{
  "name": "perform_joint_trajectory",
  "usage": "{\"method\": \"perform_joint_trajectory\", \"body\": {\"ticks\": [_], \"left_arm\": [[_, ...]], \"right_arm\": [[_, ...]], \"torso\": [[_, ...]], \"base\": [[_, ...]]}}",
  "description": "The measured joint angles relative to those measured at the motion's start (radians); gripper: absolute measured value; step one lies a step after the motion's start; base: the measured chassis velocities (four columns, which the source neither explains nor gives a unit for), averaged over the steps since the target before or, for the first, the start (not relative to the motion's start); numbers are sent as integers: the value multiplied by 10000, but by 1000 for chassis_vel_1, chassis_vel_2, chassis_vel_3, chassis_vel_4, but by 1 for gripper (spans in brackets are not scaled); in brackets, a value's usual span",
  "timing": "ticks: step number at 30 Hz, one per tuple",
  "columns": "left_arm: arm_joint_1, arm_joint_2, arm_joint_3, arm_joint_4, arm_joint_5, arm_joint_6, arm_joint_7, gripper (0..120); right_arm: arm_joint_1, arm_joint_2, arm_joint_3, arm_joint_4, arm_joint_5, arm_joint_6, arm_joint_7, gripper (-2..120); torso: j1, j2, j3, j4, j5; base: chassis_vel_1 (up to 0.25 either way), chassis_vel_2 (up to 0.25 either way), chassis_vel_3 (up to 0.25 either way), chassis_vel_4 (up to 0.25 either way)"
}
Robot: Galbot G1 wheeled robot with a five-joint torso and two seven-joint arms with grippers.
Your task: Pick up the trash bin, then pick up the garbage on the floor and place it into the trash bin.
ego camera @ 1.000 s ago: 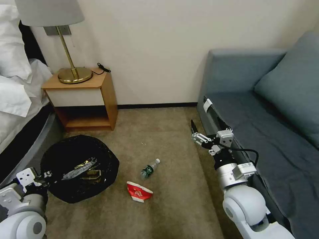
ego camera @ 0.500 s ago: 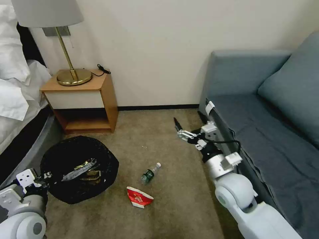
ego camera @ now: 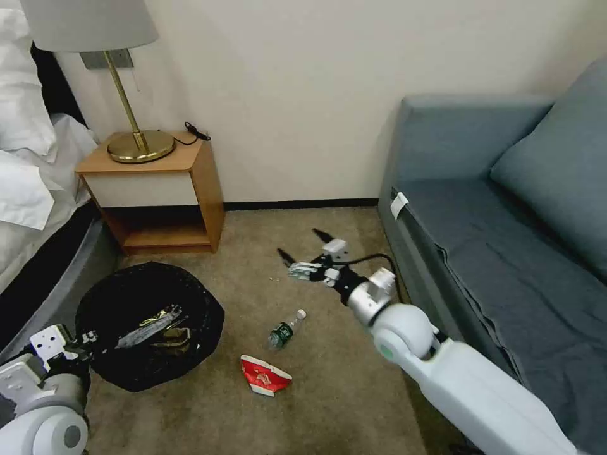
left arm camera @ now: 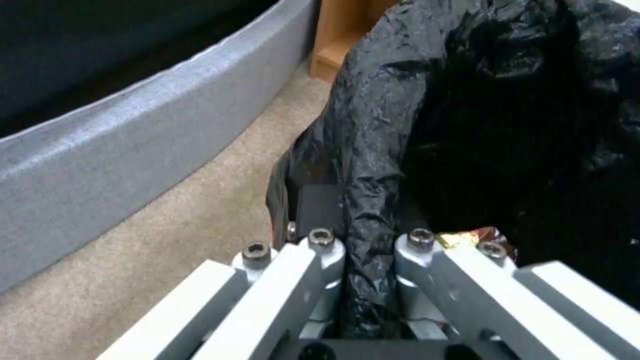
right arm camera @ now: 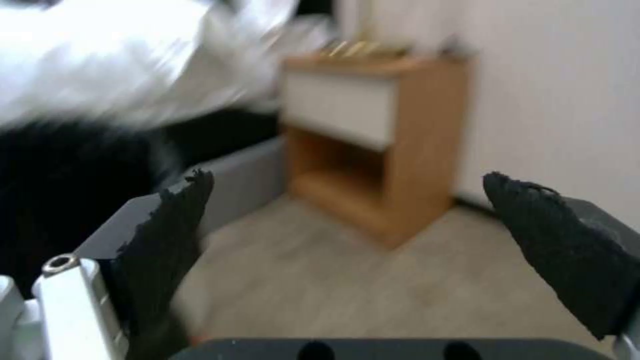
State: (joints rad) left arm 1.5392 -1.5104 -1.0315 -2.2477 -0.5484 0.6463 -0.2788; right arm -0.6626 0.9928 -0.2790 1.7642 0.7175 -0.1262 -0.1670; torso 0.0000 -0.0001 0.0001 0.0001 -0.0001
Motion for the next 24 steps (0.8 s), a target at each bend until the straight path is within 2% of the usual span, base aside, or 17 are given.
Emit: {"method": "perform_joint_trajectory", "body": {"ticks": [1, 4, 5, 7, 8, 10, 11, 13, 16, 24], "left_arm": [[0, 0, 0, 0, 0, 0, 0, 4], [35, -56, -11, 0, 52, -31, 30, 4], [35, -56, -11, 0, 52, -31, 30, 4], [71, -98, -14, -10, 89, -44, 55, 4], [71, -98, -14, -10, 89, -44, 55, 4], [114, -117, -28, -54, 112, -51, 68, 4], [114, -117, -28, -54, 112, -51, 68, 4], [137, -118, -52, -92, 119, -54, 71, 4], [151, -122, -80, -121, 123, -54, 71, 4], [198, -144, -147, -118, 144, -64, 85, 4]], "right_arm": [[0, 0, 0, 0, 0, 0, 0, 100], [687, 1, -601, -960, -39, -1154, -1342, 100], [687, 1, -601, -960, -39, -1154, -1342, 100], [997, 54, -941, -1609, -279, -1759, -2458, 100], [997, 54, -941, -1609, -279, -1759, -2458, 100], [1259, 129, -1277, -2241, -830, -1924, -3608, 100], [1259, 129, -1277, -2241, -830, -1924, -3608, 100], [1532, 182, -1715, -2715, -1344, -1924, -4264, 100], [1839, 279, -2354, -3122, -1717, -1844, -4564, 100], [2548, 739, -3663, -4072, -1996, -1584, -4576, 100]], "torso": [[0, 0, 0, 0, 0], [0, 0, 0, -1, 0], [0, 0, 0, -1, 0], [0, 0, 0, -2, 1], [0, 0, 0, -2, 1], [0, 0, 0, -1, 1], [0, 0, 0, -1, 1], [0, 0, 0, -2, 1], [0, 1, 0, -3, 1], [0, 1, -1, -1, 0]], "base": [[0, 0, 0, 0], [0, 0, 0, 0], [0, 0, 0, 0], [0, 0, 0, 0], [0, 0, 0, 0], [0, 0, 0, 0], [0, 0, 0, 0], [0, 0, 0, 0], [0, 0, 0, 0], [0, 0, 0, 0]]}}
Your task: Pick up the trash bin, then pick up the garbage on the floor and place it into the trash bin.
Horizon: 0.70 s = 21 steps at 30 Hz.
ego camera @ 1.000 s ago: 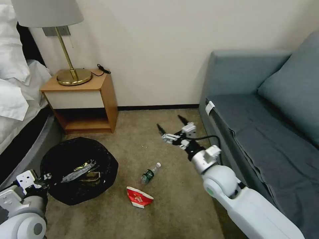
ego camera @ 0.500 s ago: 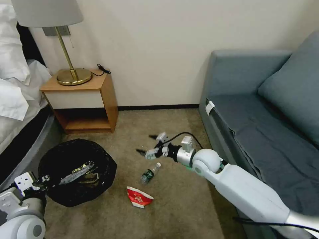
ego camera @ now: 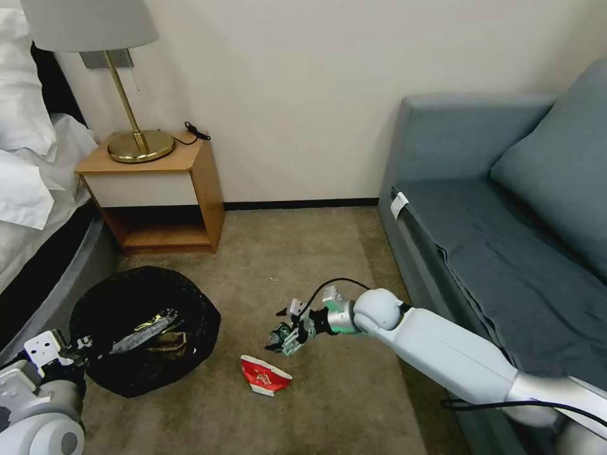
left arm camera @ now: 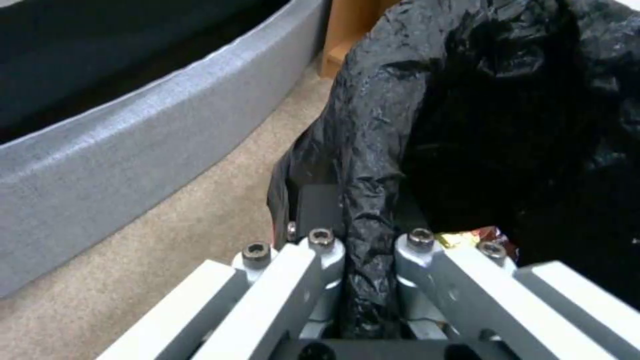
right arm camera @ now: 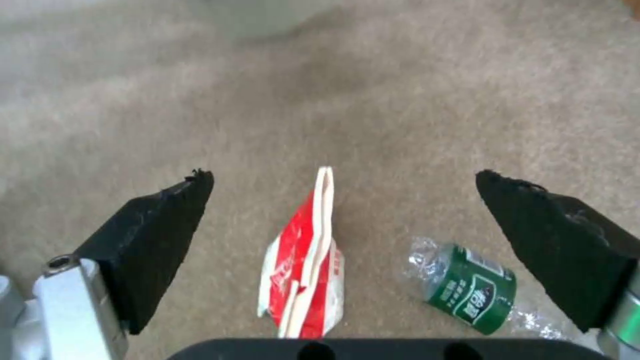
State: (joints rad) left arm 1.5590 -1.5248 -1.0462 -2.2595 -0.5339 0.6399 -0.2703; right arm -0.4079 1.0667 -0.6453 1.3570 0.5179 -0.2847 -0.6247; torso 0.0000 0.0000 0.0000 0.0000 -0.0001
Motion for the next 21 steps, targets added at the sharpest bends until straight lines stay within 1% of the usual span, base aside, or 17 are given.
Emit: {"method": "perform_joint_trajectory", "body": {"ticks": [2, 3, 6, 8, 11, 17, 21], "left_arm": [[15, 4, -50, -4, -2, -1, 6, 4], [15, 4, -50, -4, -2, -1, 6, 4], [26, -15, -78, -9, -12, -21, 27, 4], [28, -25, -81, -9, -12, -29, 31, 4], [21, -56, -79, 11, -12, -53, 54, 4], [-30, -45, -98, 131, -11, -76, 75, 4], [-71, -48, -87, 167, -11, -77, 76, 4]], "right_arm": [[345, 156, -531, -356, -39, 48, 21, 100], [345, 156, -531, -356, -39, 48, 21, 100], [702, 503, -1302, -908, -97, 165, 166, 100], [758, 577, -1427, -1020, -102, 184, 209, 100], [955, 917, -1948, -1603, -159, 358, 340, 100], [1123, 1521, -2401, -2495, -319, 567, 376, 100], [1134, 1763, -2663, -2965, -378, 676, 397, 100]], "torso": [[0, 0, 0, 0, 0], [0, 0, 0, 0, 0], [0, 0, 0, 0, 1], [0, 0, 0, 0, 0], [0, 0, 0, -1, 0], [0, 0, 1, 1, 0], [0, 0, 1, 0, -1]], "base": [[0, 0, 0, 0], [0, 0, 0, 0], [0, 0, 0, 0], [0, 0, 0, 0], [0, 0, 0, 0], [0, 0, 0, 0], [0, 0, 0, 0]]}}
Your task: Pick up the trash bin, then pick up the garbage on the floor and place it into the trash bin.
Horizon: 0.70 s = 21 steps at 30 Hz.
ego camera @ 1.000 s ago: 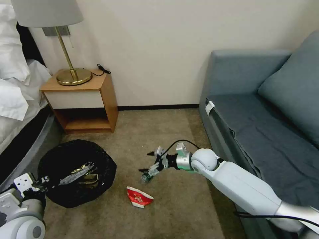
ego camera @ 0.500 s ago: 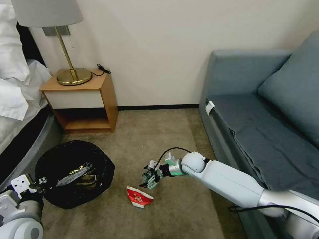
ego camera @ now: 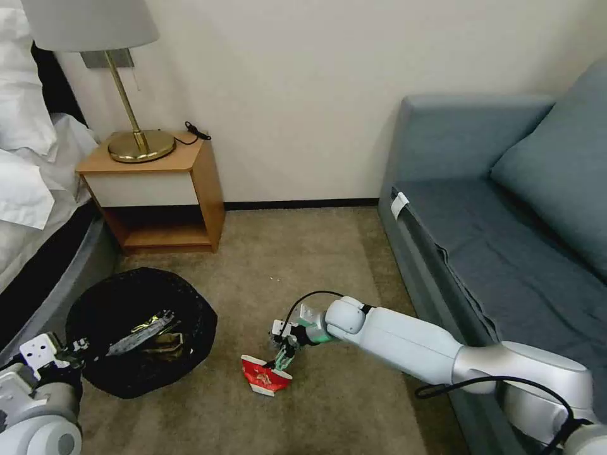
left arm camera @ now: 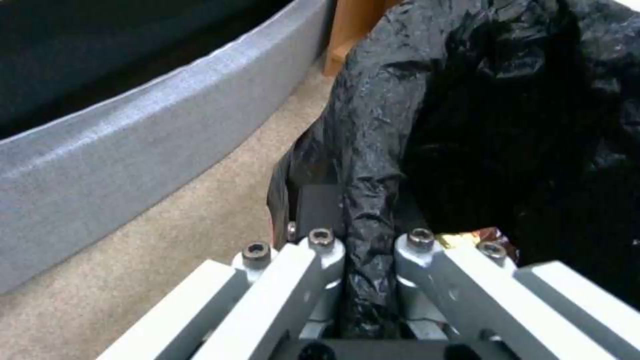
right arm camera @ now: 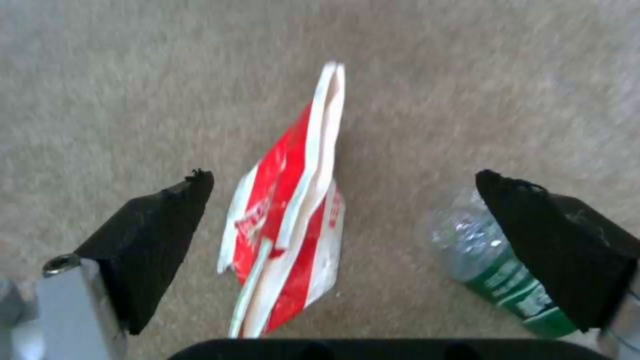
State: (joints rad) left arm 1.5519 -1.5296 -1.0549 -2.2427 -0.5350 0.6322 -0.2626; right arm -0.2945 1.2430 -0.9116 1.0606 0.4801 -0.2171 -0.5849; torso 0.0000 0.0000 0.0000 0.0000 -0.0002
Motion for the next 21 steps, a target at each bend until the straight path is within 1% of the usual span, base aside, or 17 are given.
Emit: {"method": "perform_joint_trajectory", "body": {"ticks": [11, 17, 21], "left_arm": [[-20, 48, -9, 89, -7, 0, 0, 4], [-21, 37, 7, 109, -7, -3, 0, 4], [-18, 10, 35, 140, 3, -24, 7, 4]], "right_arm": [[-179, 516, -640, -876, -25, 235, 253, 98], [-250, 647, -714, -1120, -81, 321, 361, 98], [-279, 649, -806, -1178, -94, 342, 452, 93]], "torso": [[0, 0, -1, 0, 1], [0, 0, 0, 0, 1], [0, 0, 0, 0, 1]], "base": [[0, 0, 0, 0], [0, 0, 0, 0], [0, 0, 0, 0]]}}
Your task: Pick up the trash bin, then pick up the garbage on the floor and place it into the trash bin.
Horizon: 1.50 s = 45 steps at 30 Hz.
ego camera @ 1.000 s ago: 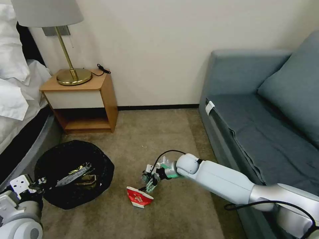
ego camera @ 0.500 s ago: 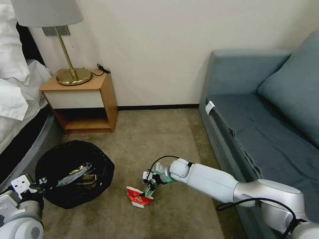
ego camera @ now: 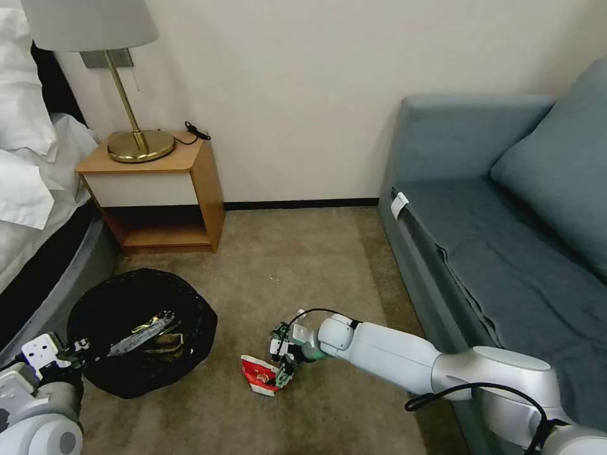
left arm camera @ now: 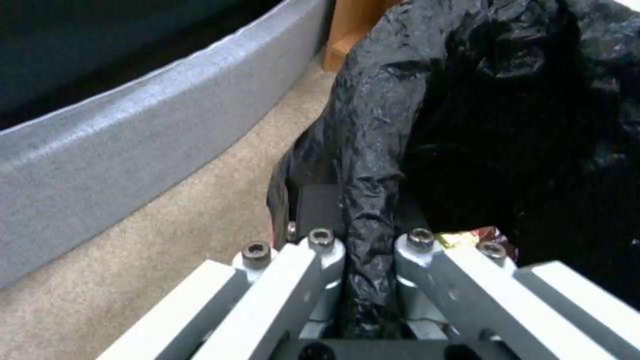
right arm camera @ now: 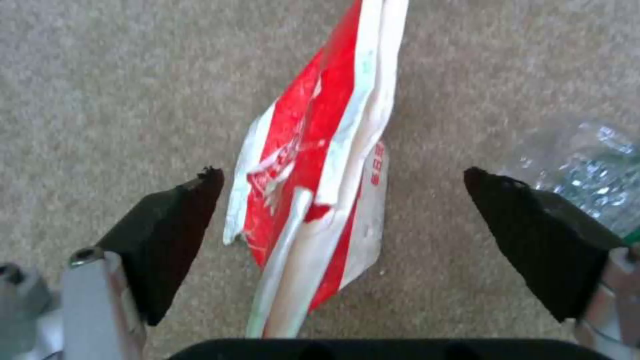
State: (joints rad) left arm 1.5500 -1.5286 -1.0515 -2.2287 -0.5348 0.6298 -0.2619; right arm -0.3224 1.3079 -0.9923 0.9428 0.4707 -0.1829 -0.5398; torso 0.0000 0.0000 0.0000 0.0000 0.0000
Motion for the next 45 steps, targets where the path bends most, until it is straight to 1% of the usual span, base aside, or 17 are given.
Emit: {"method": "perform_joint_trajectory", "body": {"ticks": [9, 13, 14, 15, 18, 19, 20, 23, 24, 25, 28, 30, 31, 33, 34, 35, 45], "left_arm": [[-11, 2, 10, 4, 19, -15, 2, 4], [2, -2, 8, 52, 65, -36, 14, 4], [-3, -3, 8, 74, 78, -41, 16, 4], [-3, -3, 8, 74, 78, -41, 16, 4], [-29, -1, 14, 128, 126, -60, 21, 4], [-29, -1, 14, 128, 126, -60, 21, 4], [-36, 0, 20, 137, 132, -61, 21, 4], [-51, 11, 37, 119, 133, -61, 22, 4], [-51, 11, 37, 119, 133, -61, 22, 4], [-53, 12, 37, 106, 132, -62, 22, 4], [-50, 10, 40, 91, 132, -62, 22, 4], [-46, 9, 39, 91, 131, -62, 21, 4], [-43, 9, 38, 91, 131, -61, 21, 4], [-40, 9, 35, 91, 131, -61, 21, 4], [-40, 10, 33, 92, 131, -62, 21, 4], [-39, 11, 32, 91, 131, -62, 21, 4], [-44, 5, 81, 111, 145, -55, 17, 4]], "right_arm": [[-151, -12, -43, -146, -83, 85, 79, 88], [-187, -9, -43, -155, -90, 141, 108, 77], [-188, -12, -39, -146, -88, 153, 114, 73], [-188, -12, -39, -146, -88, 153, 114, 73], [-188, -40, -29, -114, -60, 234, 118, 61], [-188, -40, -29, -114, -60, 234, 118, 61], [-190, -55, -26, -112, -45, 272, 117, 54], [-209, -91, -19, -124, -15, 388, 62, 41], [-209, -91, -19, -124, -15, 388, 62, 41], [-218, -103, -19, -126, -12, 413, 39, 37], [-226, -110, -17, -126, -6, 484, -47, 20], [-226, -112, -17, -122, 0, 502, -58, 19], [-226, -115, -15, -113, 6, 520, -64, 13], [-226, -124, -7, -89, 22, 534, -69, 10], [-220, -143, 0, -52, 50, 546, -74, 2], [-203, -176, 7, -11, 80, 563, -82, 1], [-34, -657, 173, 427, 237, 837, -199, 1]], "torso": [[0, 0, 0, 0, 0], [0, 0, 0, 0, 0], [0, 0, 0, 0, 0], [0, 0, 0, 0, 0], [0, 0, 0, 0, 0], [0, 0, 0, 0, 0], [0, 0, 0, 0, 0], [0, 0, 0, -1, 0], [0, 0, 0, -1, 0], [0, 0, 0, -1, 0], [0, 0, 0, 0, 0], [0, 0, 0, 0, 0], [0, 0, 0, -1, 0], [0, 0, 0, 0, 0], [0, 0, 0, 0, 1], [0, 0, 0, 0, 1], [0, 0, 0, 0, 2]], "base": [[0, 0, 0, 0], [0, 0, 0, 0], [0, 0, 0, 0], [0, 0, 0, 0], [0, 0, 0, 0], [0, 0, 0, 0], [0, 0, 0, 0], [0, 0, 0, 0], [0, 0, 0, 0], [0, 0, 0, 0], [0, 0, 0, 0], [0, 0, 0, 0], [0, 0, 0, 0], [0, 0, 0, 0], [0, 0, 0, 0], [0, 0, 0, 0], [0, 0, 0, 0]]}}
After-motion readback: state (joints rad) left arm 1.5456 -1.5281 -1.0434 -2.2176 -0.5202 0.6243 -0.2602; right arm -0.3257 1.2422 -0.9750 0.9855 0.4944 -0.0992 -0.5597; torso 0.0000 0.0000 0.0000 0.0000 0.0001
